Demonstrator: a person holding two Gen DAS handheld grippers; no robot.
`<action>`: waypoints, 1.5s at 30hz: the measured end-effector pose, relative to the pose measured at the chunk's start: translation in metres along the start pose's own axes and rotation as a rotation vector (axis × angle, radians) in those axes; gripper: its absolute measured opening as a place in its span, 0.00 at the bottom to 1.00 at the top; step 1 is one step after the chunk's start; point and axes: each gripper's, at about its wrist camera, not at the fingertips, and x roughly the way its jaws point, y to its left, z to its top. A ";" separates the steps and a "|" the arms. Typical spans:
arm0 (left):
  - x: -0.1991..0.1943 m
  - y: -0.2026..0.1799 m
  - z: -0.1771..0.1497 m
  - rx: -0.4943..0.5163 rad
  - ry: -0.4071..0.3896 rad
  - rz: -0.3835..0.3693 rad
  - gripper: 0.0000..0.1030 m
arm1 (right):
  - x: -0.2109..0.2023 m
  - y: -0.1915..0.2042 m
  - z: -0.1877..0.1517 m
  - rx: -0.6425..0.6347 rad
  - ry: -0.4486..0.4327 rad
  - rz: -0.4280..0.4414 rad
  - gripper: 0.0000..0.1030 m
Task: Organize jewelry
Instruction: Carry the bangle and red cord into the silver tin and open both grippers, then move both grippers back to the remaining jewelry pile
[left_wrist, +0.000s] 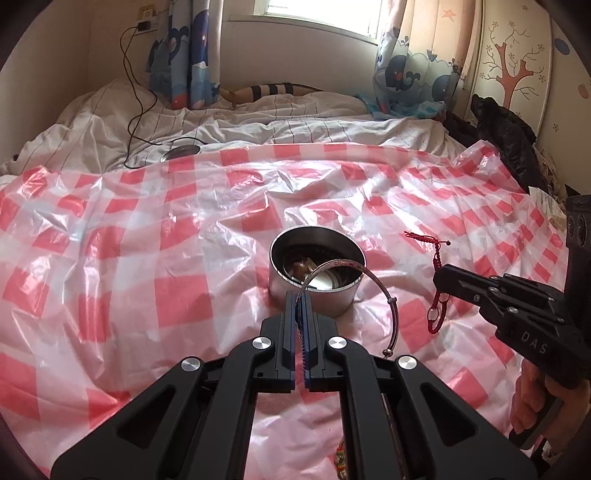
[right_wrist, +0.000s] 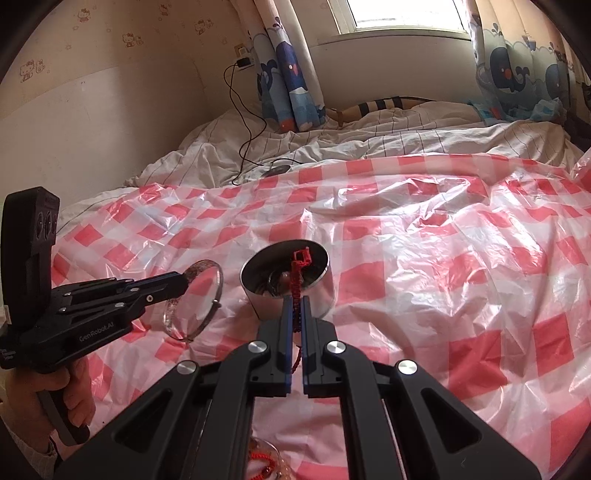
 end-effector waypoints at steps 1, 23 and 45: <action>0.004 0.001 0.005 -0.003 -0.001 0.002 0.02 | 0.002 0.002 0.005 -0.005 -0.010 0.002 0.04; 0.102 -0.003 0.028 0.025 0.098 0.002 0.05 | 0.094 0.006 0.035 -0.185 0.035 -0.034 0.04; 0.029 0.020 0.024 -0.042 0.043 -0.008 0.19 | 0.050 0.011 0.040 -0.175 0.013 -0.047 0.49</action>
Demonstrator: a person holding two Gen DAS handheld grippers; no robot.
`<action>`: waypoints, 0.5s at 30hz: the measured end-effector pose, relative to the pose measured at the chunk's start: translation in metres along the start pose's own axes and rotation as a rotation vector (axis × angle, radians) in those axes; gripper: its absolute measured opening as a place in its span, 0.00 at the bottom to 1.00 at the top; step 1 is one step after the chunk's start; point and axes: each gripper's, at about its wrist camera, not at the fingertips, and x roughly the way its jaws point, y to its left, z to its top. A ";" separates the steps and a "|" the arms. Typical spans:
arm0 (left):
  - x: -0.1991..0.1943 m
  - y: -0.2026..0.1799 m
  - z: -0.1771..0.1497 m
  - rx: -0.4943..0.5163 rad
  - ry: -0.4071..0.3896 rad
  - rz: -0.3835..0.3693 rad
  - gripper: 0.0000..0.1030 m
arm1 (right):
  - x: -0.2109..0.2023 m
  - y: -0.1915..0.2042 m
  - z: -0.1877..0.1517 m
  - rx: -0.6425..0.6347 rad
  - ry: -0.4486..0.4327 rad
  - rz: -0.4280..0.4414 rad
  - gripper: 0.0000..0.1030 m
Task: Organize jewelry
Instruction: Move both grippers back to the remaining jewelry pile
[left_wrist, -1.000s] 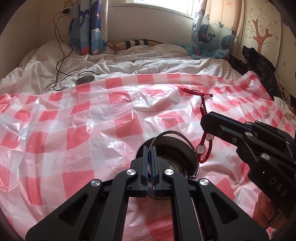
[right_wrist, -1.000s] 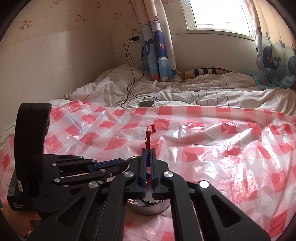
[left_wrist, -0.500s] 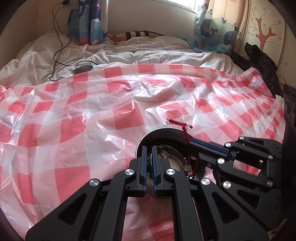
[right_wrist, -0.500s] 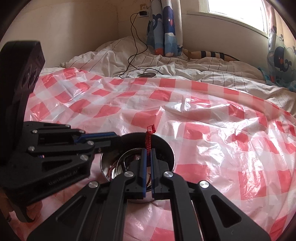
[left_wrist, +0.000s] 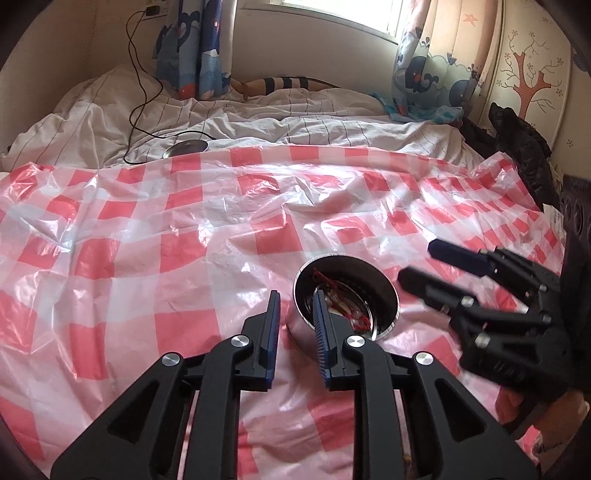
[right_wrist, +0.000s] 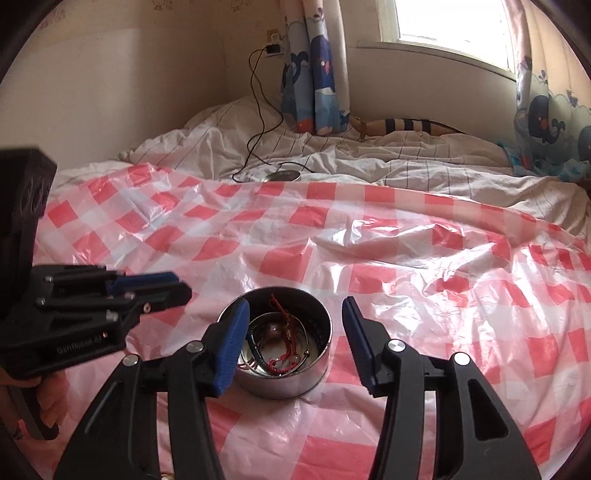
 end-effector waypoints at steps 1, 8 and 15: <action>-0.009 -0.004 -0.010 0.014 0.011 -0.014 0.25 | -0.012 0.000 -0.002 0.013 0.001 0.000 0.50; -0.047 -0.029 -0.107 0.122 0.102 -0.113 0.41 | -0.070 0.010 -0.080 0.033 0.130 0.037 0.50; -0.030 -0.043 -0.124 0.221 0.151 -0.036 0.41 | -0.068 0.030 -0.114 -0.034 0.208 -0.035 0.50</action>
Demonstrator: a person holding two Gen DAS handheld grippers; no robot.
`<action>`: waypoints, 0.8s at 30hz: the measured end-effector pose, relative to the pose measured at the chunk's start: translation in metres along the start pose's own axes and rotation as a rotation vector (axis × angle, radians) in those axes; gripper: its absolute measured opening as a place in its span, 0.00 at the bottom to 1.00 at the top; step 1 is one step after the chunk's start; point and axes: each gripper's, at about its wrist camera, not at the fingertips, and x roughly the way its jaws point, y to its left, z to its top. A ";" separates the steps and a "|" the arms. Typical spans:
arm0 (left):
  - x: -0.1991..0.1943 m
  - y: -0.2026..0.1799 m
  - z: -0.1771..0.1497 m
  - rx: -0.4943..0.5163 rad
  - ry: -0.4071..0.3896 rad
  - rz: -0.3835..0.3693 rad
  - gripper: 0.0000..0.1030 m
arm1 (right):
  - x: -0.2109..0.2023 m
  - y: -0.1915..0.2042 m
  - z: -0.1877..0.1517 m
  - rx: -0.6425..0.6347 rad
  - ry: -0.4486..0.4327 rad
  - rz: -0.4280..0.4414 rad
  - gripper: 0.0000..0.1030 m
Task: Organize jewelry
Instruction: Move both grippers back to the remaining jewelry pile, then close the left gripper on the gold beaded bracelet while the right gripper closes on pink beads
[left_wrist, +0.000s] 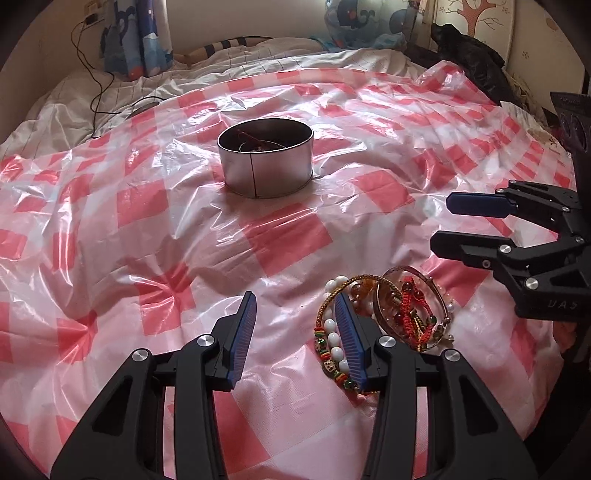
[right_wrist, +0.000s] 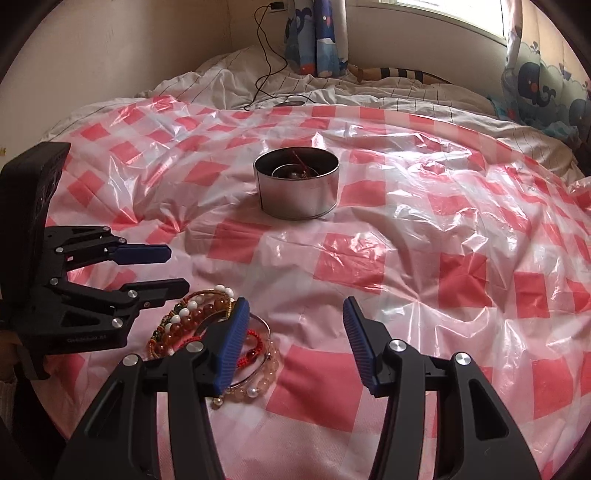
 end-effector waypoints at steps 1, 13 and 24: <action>0.002 0.000 -0.001 0.007 0.012 0.005 0.41 | 0.004 0.003 -0.001 -0.015 0.015 -0.011 0.50; 0.023 0.000 0.004 0.031 0.067 0.043 0.41 | 0.035 0.009 -0.007 -0.097 0.090 -0.106 0.50; 0.016 0.016 0.008 -0.016 0.017 0.201 0.43 | 0.028 -0.003 -0.002 -0.096 0.037 -0.278 0.57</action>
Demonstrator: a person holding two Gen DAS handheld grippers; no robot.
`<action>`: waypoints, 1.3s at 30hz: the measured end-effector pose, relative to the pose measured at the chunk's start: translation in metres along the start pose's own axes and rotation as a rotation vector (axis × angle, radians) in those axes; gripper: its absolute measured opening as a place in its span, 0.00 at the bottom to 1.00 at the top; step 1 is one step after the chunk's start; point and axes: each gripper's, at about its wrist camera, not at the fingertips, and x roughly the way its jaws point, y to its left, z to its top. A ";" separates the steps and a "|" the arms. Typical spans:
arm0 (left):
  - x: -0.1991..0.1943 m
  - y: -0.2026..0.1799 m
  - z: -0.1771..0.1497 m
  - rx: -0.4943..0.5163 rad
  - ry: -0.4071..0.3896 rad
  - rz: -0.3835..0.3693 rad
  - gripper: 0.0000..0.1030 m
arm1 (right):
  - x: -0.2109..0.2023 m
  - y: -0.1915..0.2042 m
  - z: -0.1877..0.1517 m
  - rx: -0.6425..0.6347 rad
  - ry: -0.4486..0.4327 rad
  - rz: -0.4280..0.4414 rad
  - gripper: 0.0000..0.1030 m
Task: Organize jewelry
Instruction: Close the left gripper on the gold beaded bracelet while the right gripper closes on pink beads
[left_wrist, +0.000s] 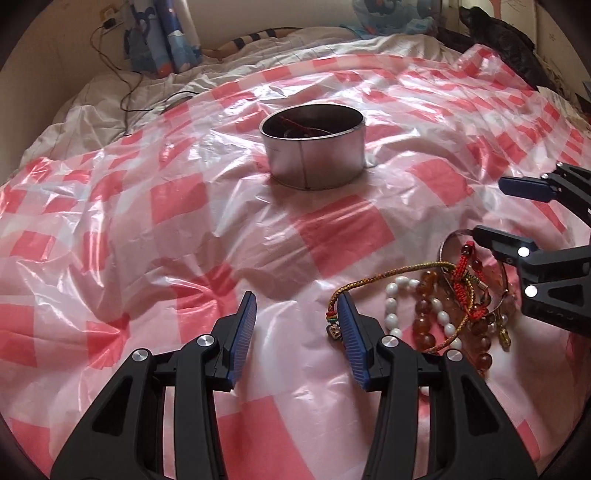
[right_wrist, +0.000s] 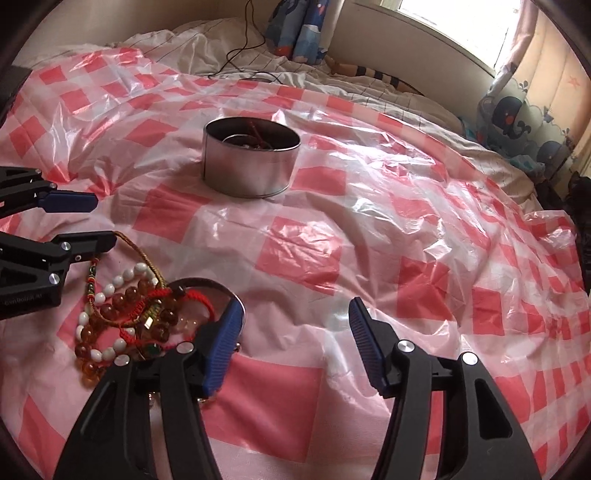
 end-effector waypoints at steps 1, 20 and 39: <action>-0.002 0.004 0.001 -0.018 -0.013 0.020 0.43 | -0.001 -0.002 0.000 0.001 -0.003 -0.018 0.58; 0.010 0.001 -0.001 -0.033 0.034 -0.072 0.43 | -0.003 0.007 0.020 0.156 -0.068 0.412 0.38; 0.000 0.019 0.005 -0.138 -0.024 -0.149 0.08 | -0.005 -0.023 0.026 0.297 -0.129 0.497 0.01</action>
